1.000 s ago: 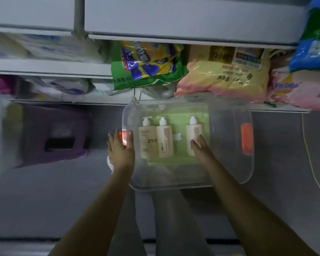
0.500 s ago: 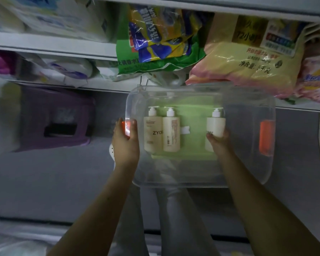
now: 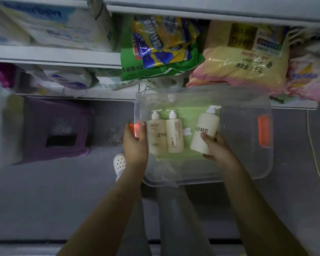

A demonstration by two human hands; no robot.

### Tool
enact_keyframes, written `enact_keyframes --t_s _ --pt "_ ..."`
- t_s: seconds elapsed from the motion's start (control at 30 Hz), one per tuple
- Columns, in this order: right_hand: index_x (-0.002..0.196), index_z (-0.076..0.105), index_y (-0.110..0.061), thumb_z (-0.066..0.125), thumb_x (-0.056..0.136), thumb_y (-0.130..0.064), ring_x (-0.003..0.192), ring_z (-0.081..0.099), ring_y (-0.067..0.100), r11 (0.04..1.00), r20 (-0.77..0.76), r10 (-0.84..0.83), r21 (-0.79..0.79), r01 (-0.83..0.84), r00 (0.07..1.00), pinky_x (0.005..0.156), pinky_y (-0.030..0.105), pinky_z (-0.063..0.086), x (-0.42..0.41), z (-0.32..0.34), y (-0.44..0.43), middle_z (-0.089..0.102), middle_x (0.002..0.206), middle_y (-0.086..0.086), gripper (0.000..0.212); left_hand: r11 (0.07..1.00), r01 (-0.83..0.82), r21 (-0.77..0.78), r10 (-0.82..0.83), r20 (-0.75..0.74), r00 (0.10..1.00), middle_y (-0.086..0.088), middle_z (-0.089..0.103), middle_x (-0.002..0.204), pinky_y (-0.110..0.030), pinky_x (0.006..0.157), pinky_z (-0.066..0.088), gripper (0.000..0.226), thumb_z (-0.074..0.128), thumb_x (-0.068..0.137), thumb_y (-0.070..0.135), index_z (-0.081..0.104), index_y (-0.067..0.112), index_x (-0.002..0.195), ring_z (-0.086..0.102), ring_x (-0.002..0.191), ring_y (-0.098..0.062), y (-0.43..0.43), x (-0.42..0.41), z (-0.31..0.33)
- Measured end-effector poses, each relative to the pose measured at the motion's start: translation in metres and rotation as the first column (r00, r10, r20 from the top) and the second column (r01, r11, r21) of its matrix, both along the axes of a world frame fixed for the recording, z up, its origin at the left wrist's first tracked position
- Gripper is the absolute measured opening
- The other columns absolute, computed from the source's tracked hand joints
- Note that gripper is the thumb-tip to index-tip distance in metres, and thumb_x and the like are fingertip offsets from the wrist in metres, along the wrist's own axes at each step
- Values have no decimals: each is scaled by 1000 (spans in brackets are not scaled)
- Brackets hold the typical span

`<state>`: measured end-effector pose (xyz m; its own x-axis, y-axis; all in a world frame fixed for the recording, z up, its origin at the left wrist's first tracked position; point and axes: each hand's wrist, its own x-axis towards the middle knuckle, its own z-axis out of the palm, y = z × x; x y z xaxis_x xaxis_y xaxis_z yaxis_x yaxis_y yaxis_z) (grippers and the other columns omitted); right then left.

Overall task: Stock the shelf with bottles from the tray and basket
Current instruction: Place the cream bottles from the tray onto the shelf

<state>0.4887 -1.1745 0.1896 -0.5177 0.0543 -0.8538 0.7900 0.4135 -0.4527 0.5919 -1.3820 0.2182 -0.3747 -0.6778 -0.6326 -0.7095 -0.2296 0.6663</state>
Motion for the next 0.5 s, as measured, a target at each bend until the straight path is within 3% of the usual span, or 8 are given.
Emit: enact_keyframes --t_s 0.1,0.17,0.23,0.27,0.33,0.37,0.43,0.5 --pt "129 53 -24 60 94 -31 107 62 20 984 -95 -73 -166 57 993 65 33 51 26 63 -18 63 125 -1 37 977 116 180 -107 -56 993 2 45 142 -39 105 41 88 54 81 70 24 25 150 47 129 -21 -11 3 17" --pt "127 56 -28 60 92 -31 108 63 18 967 -149 -99 -249 60 984 67 33 53 45 106 -30 65 123 -5 35 944 185 273 -183 -33 983 -1 26 156 -45 112 32 118 58 65 81 4 26 155 32 141 -25 -23 9 32" --pt "128 57 -31 62 87 -34 110 64 17 956 -207 -78 -293 14 975 70 36 54 65 147 -43 67 122 -8 41 925 248 289 -241 -60 969 -3 12 162 -45 117 25 120 56 63 82 1 27 155 21 146 -26 -36 18 62" --pt "130 56 -32 63 84 -35 110 64 17 951 -243 -64 -310 -15 968 72 38 56 76 168 -51 67 122 -9 47 918 285 277 -263 -114 958 0 21 160 -34 115 29 105 56 74 72 9 24 155 28 144 -21 -43 24 80" --pt "135 53 -33 63 84 -30 111 65 16 934 -327 -47 -350 -74 944 79 41 57 99 206 -68 67 124 -7 52 894 359 269 -299 -238 924 14 48 135 -11 95 40 69 54 89 53 36 21 148 49 124 -8 -58 38 126" --pt "137 51 -32 62 86 -26 113 64 16 922 -368 -50 -374 -98 929 83 42 56 111 222 -76 66 125 -5 53 870 401 286 -318 -298 900 18 56 125 -11 89 43 61 54 89 53 47 22 141 55 116 -4 -65 46 149" --pt "139 48 -29 63 87 -21 113 64 17 900 -403 -93 -425 -97 910 88 43 54 131 247 -92 66 126 -1 55 803 511 306 -368 -420 830 15 63 122 -23 96 46 61 58 84 61 55 27 134 59 115 -5 -75 61 189" --pt "135 49 -26 72 81 -20 106 67 18 886 -395 -130 -458 -71 910 84 42 55 144 265 -110 69 119 4 58 771 560 301 -378 -491 785 7 67 121 -29 97 49 55 63 82 51 58 25 130 62 112 -8 -83 73 219"
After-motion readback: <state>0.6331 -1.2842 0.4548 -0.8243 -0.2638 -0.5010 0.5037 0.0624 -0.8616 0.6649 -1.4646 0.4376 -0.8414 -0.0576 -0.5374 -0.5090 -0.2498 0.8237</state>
